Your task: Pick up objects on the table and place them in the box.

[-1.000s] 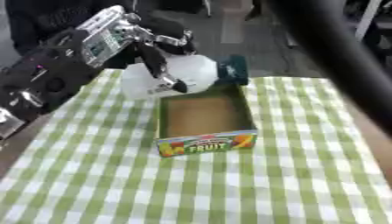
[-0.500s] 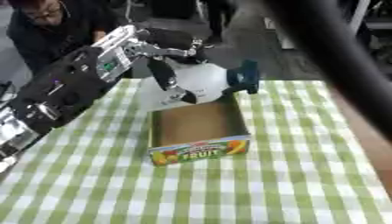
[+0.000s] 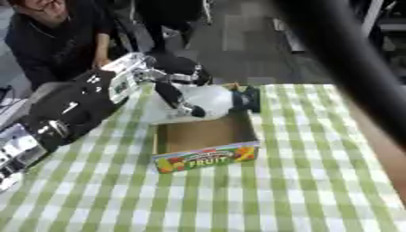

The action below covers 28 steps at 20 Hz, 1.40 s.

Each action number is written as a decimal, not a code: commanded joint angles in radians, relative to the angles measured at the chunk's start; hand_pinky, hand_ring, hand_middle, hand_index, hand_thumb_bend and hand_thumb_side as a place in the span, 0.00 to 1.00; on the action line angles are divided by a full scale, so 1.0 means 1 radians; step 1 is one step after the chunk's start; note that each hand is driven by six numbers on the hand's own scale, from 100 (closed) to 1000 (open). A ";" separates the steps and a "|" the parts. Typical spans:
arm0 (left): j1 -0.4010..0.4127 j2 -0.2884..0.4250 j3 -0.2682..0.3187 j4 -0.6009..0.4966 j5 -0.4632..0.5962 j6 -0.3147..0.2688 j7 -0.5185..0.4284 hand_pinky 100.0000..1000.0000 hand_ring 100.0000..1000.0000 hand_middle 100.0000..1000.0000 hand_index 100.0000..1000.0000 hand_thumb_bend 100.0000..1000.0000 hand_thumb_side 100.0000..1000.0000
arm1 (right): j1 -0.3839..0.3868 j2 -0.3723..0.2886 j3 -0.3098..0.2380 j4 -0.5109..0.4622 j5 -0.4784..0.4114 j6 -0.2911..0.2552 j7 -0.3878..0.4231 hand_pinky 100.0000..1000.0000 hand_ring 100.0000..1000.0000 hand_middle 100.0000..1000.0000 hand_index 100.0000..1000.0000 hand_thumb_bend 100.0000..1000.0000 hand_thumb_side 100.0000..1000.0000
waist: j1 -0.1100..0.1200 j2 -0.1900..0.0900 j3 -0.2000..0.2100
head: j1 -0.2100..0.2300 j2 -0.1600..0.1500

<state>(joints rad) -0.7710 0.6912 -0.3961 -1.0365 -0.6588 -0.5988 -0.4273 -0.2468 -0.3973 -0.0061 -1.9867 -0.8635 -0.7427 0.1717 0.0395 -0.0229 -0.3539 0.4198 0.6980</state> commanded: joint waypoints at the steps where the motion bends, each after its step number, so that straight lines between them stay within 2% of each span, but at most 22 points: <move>1: -0.007 0.008 0.004 0.012 0.000 -0.003 -0.074 1.00 0.95 0.94 1.00 0.72 1.00 | -0.014 -0.010 -0.004 -0.013 -0.006 -0.001 0.005 0.34 0.51 0.56 0.70 0.51 0.89 | -0.005 -0.006 0.001 | 0.006 -0.005; 2: -0.005 0.007 0.006 0.012 0.004 -0.006 -0.084 1.00 0.97 0.96 1.00 0.80 1.00 | -0.014 -0.010 -0.004 -0.013 -0.007 -0.001 0.005 0.34 0.51 0.56 0.70 0.51 0.89 | -0.005 -0.006 0.001 | 0.006 -0.004; 5: 0.002 0.008 0.012 0.004 0.012 -0.009 -0.092 1.00 0.96 0.96 1.00 0.82 1.00 | -0.015 -0.010 -0.004 -0.013 -0.008 -0.001 0.006 0.34 0.51 0.56 0.70 0.51 0.89 | -0.005 -0.006 0.001 | 0.005 -0.002; 8: 0.013 0.020 0.028 -0.036 0.032 -0.006 -0.062 0.98 0.92 0.92 0.97 0.71 1.00 | -0.014 -0.011 -0.006 -0.013 -0.008 -0.001 0.007 0.34 0.51 0.56 0.70 0.51 0.89 | -0.005 -0.007 0.005 | 0.004 -0.001; 10: 0.030 0.041 0.044 -0.092 0.052 0.019 -0.030 0.96 0.90 0.92 0.96 0.67 1.00 | -0.010 -0.013 -0.006 -0.013 -0.006 -0.001 0.007 0.34 0.51 0.56 0.70 0.51 0.89 | -0.004 -0.008 0.011 | 0.001 -0.002; 11: 0.044 0.055 0.053 -0.129 0.064 0.042 -0.020 0.96 0.90 0.92 0.96 0.68 1.00 | -0.007 -0.014 -0.007 -0.013 -0.005 -0.001 0.007 0.34 0.51 0.56 0.70 0.51 0.89 | -0.004 -0.008 0.015 | 0.000 -0.003; 16: 0.140 0.141 0.095 -0.349 0.145 0.166 -0.050 0.93 0.88 0.90 0.93 0.60 1.00 | 0.013 -0.022 -0.011 -0.013 0.008 -0.006 0.006 0.33 0.51 0.56 0.71 0.51 0.90 | -0.003 -0.009 0.051 | -0.014 -0.027; 20: 0.286 0.209 0.169 -0.548 0.229 0.261 -0.034 0.87 0.85 0.88 0.93 0.53 1.00 | 0.034 -0.028 -0.023 -0.013 0.027 -0.017 -0.004 0.33 0.51 0.56 0.71 0.50 0.90 | -0.008 -0.006 0.075 | -0.025 -0.041; 24: 0.423 0.202 0.255 -0.723 0.252 0.347 0.007 0.84 0.85 0.88 0.94 0.44 1.00 | 0.063 -0.031 -0.033 -0.013 0.051 -0.031 -0.012 0.32 0.51 0.55 0.71 0.49 0.90 | -0.020 0.000 0.108 | -0.057 -0.046; 28: 0.524 0.144 0.336 -0.834 0.252 0.420 0.072 0.81 0.83 0.87 0.94 0.43 1.00 | 0.094 -0.035 -0.038 -0.013 0.078 -0.042 -0.022 0.32 0.51 0.55 0.71 0.49 0.92 | -0.028 -0.001 0.145 | -0.076 -0.025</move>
<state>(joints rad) -0.2405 0.8280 -0.0990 -1.8240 -0.4155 -0.2009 -0.3739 -0.1485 -0.4070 -0.0326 -1.9867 -0.7960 -0.7786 0.1523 0.0118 -0.0166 -0.2044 0.3555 0.6734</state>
